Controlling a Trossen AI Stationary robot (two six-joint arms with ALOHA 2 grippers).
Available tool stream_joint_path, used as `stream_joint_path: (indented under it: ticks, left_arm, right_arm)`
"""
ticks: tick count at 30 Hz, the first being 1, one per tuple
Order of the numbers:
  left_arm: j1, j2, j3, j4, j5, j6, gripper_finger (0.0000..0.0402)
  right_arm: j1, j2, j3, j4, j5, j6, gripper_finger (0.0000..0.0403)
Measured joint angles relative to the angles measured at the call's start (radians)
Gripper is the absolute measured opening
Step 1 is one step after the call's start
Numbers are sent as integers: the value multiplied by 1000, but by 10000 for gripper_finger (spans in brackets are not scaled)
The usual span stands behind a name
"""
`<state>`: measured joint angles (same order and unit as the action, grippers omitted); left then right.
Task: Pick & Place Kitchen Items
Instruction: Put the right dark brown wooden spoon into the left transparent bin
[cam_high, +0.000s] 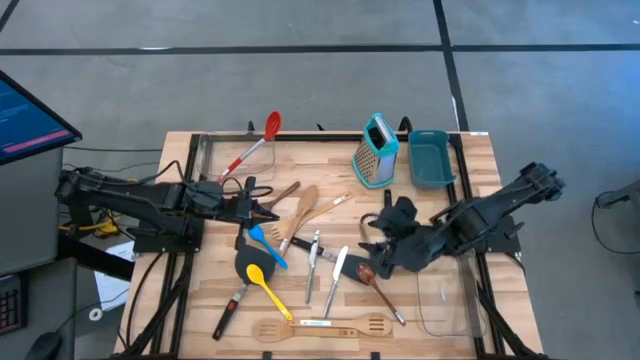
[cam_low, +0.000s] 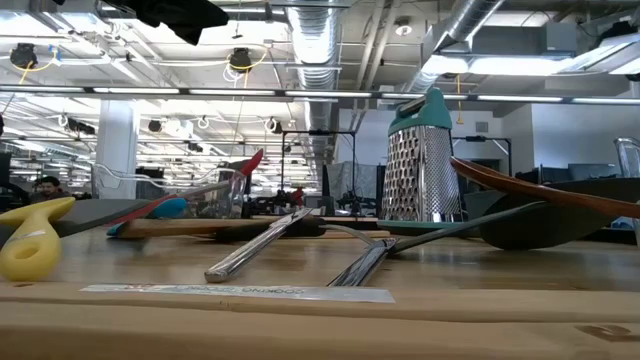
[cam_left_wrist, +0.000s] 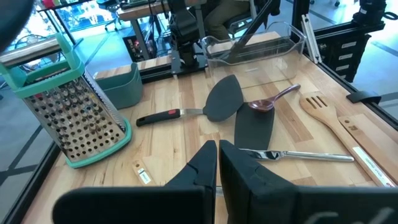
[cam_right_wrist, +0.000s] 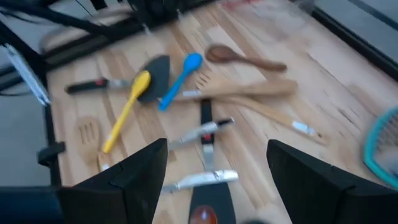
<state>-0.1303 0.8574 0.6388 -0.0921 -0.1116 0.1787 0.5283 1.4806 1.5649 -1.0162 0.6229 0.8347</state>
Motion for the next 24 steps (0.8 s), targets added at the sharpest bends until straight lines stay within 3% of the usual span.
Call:
stream_joint_path:
  ticks: [3,7,12,24]
  left_arm:
    - [0,0,0,0,0,0,4]
    - [0,0,0,0,0,0,4]
    - [0,0,0,0,0,0,4]
    - [0,0,-3,3,3,0,4]
  right_arm:
    - [15,96,138,-198,-5,135,269]
    - [30,203,247,-414,-87,350,269]
    - [50,290,259,-442,-223,465,269]
    - [86,440,259,-492,-345,563,269]
